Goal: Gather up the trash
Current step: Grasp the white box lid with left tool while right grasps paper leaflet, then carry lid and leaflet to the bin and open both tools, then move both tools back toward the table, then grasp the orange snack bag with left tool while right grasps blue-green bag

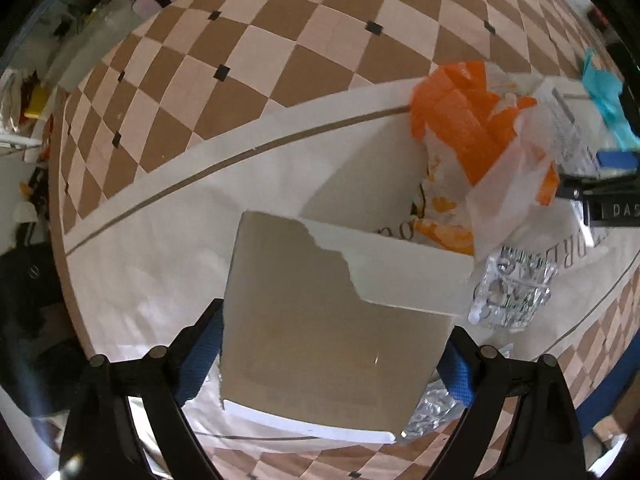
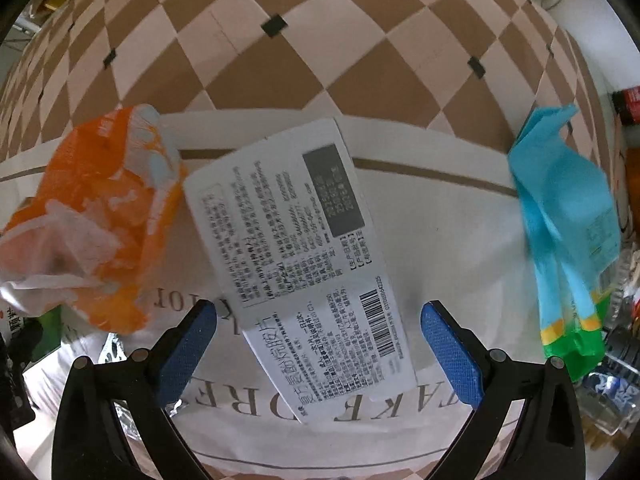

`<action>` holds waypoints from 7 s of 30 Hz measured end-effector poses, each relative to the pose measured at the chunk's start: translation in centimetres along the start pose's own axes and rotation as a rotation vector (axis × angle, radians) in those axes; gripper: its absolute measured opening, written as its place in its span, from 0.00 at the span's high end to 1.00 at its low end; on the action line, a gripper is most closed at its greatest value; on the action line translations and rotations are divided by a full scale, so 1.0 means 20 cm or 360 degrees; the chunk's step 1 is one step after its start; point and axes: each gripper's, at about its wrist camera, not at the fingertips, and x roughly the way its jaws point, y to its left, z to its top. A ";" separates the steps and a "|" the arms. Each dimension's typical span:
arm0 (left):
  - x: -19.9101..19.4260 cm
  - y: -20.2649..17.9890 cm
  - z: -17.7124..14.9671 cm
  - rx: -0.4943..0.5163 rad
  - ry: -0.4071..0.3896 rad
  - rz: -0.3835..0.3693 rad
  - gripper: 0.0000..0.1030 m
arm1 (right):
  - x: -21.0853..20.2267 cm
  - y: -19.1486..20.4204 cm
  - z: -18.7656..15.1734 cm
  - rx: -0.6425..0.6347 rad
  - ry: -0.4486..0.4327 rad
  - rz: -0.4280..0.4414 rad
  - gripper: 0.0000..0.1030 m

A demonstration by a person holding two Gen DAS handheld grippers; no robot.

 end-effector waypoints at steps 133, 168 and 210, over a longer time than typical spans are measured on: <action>0.12 0.12 -2.79 -0.0610 -0.0124 -0.0104 0.00 | 0.29 1.14 -3.05 0.0120 -0.0143 0.0272 0.00; -0.16 -0.43 0.22 -0.0474 -0.0250 0.0177 0.01 | -0.28 -1.06 -0.20 0.0512 -0.0211 -0.0025 0.00; -0.80 -0.19 -1.09 -0.0411 -0.0798 0.0001 0.73 | -0.70 -0.04 -1.60 0.0390 -0.0642 0.0582 0.68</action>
